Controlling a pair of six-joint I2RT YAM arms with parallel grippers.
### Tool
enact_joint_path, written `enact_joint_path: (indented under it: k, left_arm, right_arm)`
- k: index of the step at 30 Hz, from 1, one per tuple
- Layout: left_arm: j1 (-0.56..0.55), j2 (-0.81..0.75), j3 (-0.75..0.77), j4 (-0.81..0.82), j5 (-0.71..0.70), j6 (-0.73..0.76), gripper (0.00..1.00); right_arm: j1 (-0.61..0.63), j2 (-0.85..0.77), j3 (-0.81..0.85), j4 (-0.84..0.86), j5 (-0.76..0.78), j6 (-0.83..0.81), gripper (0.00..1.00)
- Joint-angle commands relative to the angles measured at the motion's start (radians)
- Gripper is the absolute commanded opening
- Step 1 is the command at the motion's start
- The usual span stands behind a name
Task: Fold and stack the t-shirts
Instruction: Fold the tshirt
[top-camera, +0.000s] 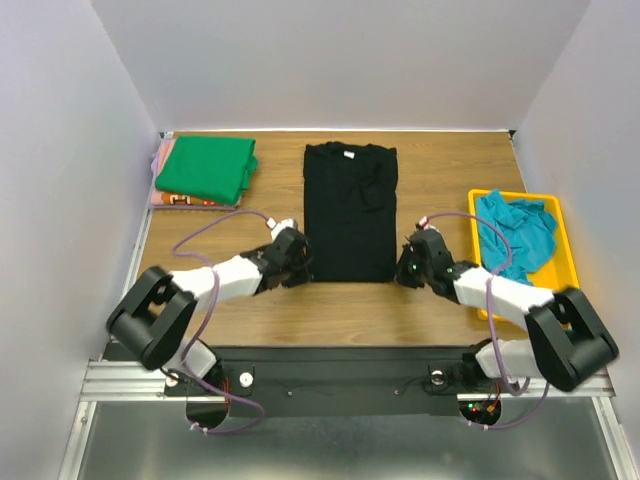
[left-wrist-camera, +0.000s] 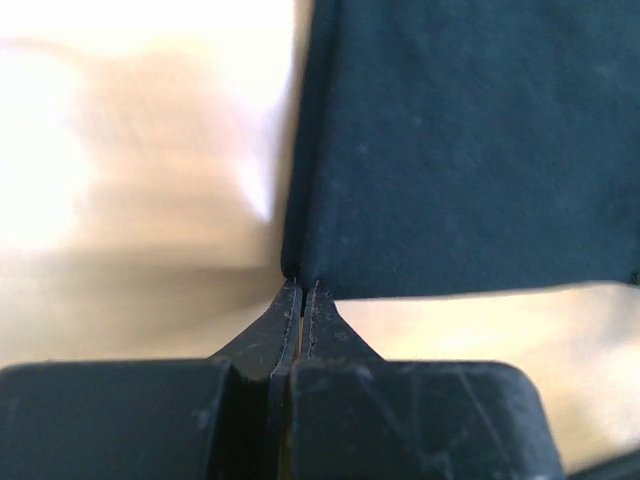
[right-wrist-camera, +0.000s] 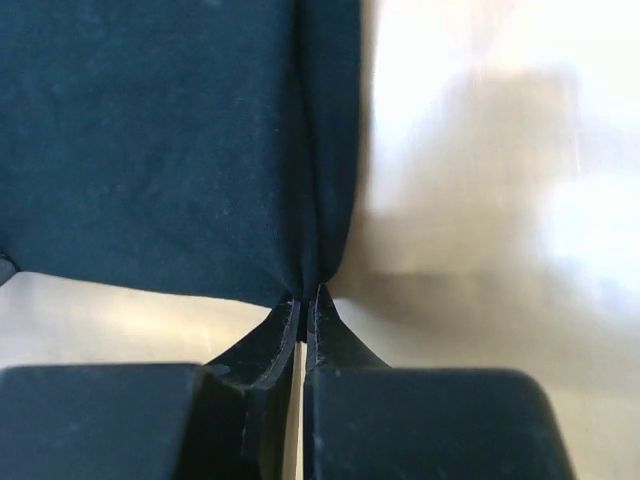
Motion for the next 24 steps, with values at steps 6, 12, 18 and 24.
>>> enact_joint_path:
  k: [6,12,18,24]
  left_arm:
    - [-0.317,-0.393,-0.146,-0.194,-0.140,-0.278,0.00]
    - [-0.428,-0.488,-0.095,-0.229,-0.165,-0.297,0.00]
    - [-0.426,-0.453,0.085,-0.321,-0.333,-0.249,0.00]
    - [-0.383,-0.385,0.242,-0.344,-0.472,-0.157,0.00]
  right_arm:
    - [0.148,-0.494,-0.099,-0.388,-0.036,0.101,0.00]
    - [0.153,-0.676,-0.013,-0.547,0.012,0.089,0.01]
    - [0.155,-0.599,0.148,-0.558,0.179,0.069,0.00]
    - [0.155,-0.505,0.311,-0.535,0.340,0.072,0.00]
